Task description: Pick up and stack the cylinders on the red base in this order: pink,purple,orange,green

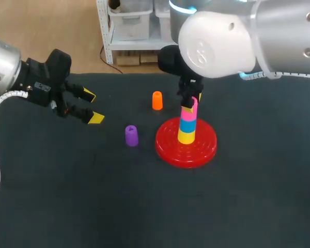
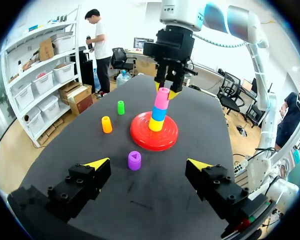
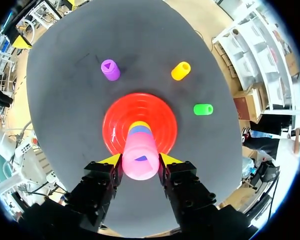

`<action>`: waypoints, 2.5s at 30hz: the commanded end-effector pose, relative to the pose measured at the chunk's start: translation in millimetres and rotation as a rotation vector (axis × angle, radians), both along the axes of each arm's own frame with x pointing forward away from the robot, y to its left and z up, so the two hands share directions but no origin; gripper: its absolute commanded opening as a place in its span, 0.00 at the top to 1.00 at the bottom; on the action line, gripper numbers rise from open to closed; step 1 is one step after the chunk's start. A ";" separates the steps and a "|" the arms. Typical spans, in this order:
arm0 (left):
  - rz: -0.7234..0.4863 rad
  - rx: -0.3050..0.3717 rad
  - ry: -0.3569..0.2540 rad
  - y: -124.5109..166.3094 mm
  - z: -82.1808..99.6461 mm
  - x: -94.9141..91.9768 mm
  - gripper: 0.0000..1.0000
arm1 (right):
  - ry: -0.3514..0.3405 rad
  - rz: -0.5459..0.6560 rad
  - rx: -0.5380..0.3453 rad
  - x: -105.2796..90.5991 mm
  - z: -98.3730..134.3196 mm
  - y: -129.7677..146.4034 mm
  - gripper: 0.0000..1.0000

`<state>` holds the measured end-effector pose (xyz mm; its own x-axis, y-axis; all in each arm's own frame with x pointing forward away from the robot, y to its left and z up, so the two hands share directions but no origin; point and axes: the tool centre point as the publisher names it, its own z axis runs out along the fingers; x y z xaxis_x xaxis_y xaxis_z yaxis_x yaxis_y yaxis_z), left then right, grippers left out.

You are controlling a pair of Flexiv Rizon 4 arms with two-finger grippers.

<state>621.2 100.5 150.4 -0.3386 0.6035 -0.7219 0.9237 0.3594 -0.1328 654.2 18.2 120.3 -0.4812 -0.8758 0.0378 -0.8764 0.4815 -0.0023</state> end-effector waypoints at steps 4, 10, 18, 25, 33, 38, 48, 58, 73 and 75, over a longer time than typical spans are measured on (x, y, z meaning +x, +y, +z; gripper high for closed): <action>0.000 0.000 -0.001 0.2 -0.9 0.1 0.00 | -0.022 0.001 0.000 0.0 -15.6 3.1 0.93; 0.000 0.000 -0.001 0.2 -0.9 0.1 0.00 | -0.096 0.006 0.012 -0.5 9.4 4.8 0.00; 0.000 0.000 -0.001 0.2 -0.9 0.1 0.00 | -0.129 0.089 0.047 12.4 36.4 35.4 0.00; 0.000 0.000 -0.001 0.2 -0.9 0.1 0.00 | -0.047 0.198 0.082 16.3 5.1 87.4 0.00; 0.000 0.000 -0.001 0.2 -0.9 0.1 0.00 | 0.001 0.294 0.086 9.1 -42.2 140.9 0.00; 0.000 0.000 -0.001 0.2 -0.9 0.1 0.00 | 0.020 0.315 0.071 4.4 -57.1 154.9 0.00; 0.000 0.000 -0.001 0.2 -0.9 0.1 0.00 | 0.039 0.307 0.065 -0.5 -71.9 153.0 0.00; 0.000 0.000 -0.001 0.2 -0.9 0.1 0.00 | 0.048 0.295 0.058 -1.7 -80.8 150.7 0.00; 0.000 0.000 -0.001 0.2 -0.9 0.1 0.00 | 0.035 0.265 0.068 3.9 -88.6 143.5 0.00; 0.000 0.000 -0.001 0.2 -0.9 0.1 0.00 | 0.032 0.263 0.071 4.5 -88.8 143.7 0.00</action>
<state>621.2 100.5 150.4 -0.3386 0.6035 -0.7219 0.9237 0.3594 -0.1328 661.5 165.1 32.1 -0.2351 -0.9719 -0.0079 -0.9703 0.2342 0.0603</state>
